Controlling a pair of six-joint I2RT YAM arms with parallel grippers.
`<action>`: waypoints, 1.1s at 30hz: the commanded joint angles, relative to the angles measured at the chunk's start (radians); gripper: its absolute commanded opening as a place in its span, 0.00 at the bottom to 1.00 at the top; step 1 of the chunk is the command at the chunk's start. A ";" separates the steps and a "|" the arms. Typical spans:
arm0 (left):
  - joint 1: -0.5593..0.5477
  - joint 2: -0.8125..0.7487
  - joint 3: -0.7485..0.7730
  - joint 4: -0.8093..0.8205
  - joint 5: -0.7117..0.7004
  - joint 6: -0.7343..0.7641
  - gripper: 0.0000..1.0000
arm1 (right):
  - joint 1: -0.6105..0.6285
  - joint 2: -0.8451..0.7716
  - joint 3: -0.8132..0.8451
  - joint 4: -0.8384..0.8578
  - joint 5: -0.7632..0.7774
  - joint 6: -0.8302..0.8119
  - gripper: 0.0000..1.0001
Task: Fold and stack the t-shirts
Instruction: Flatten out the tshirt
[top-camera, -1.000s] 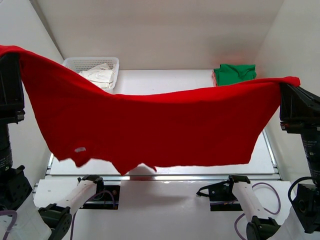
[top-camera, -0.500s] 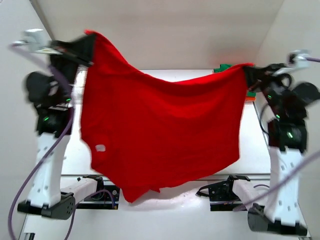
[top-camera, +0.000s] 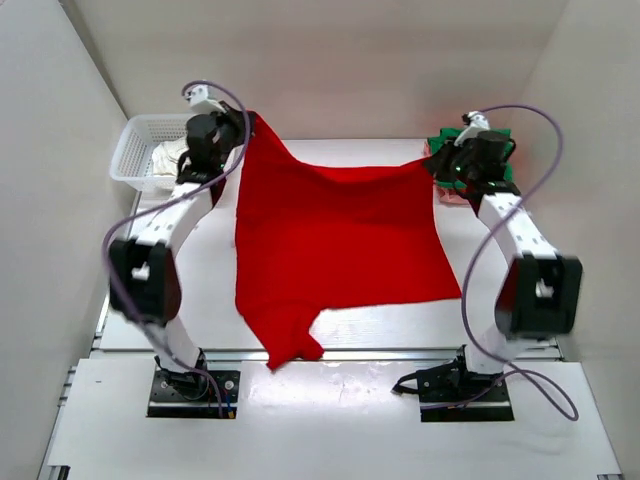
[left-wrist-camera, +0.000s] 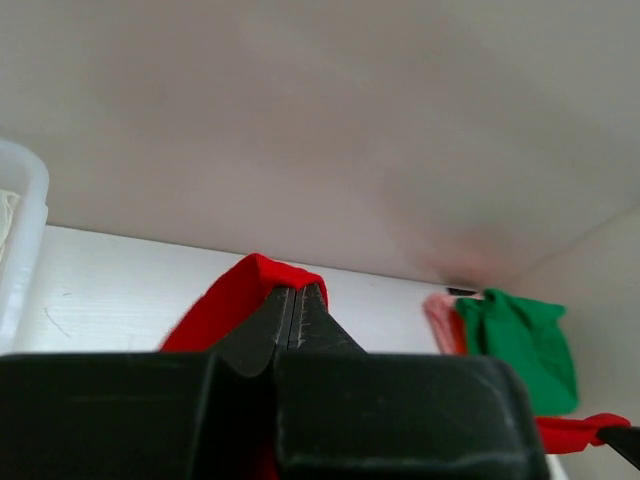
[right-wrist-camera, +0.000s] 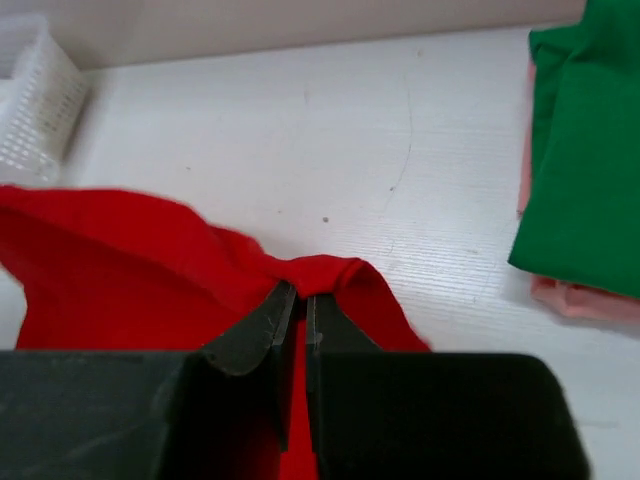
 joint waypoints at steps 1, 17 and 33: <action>-0.009 0.152 0.156 0.079 -0.030 0.024 0.00 | 0.000 0.170 0.095 0.130 -0.017 -0.011 0.00; -0.012 1.056 1.416 -0.470 -0.135 -0.010 0.70 | -0.008 1.064 1.302 -0.306 0.014 0.053 0.45; 0.006 0.004 0.150 -0.659 0.080 0.015 0.72 | 0.086 0.196 0.357 -0.212 0.299 -0.108 0.63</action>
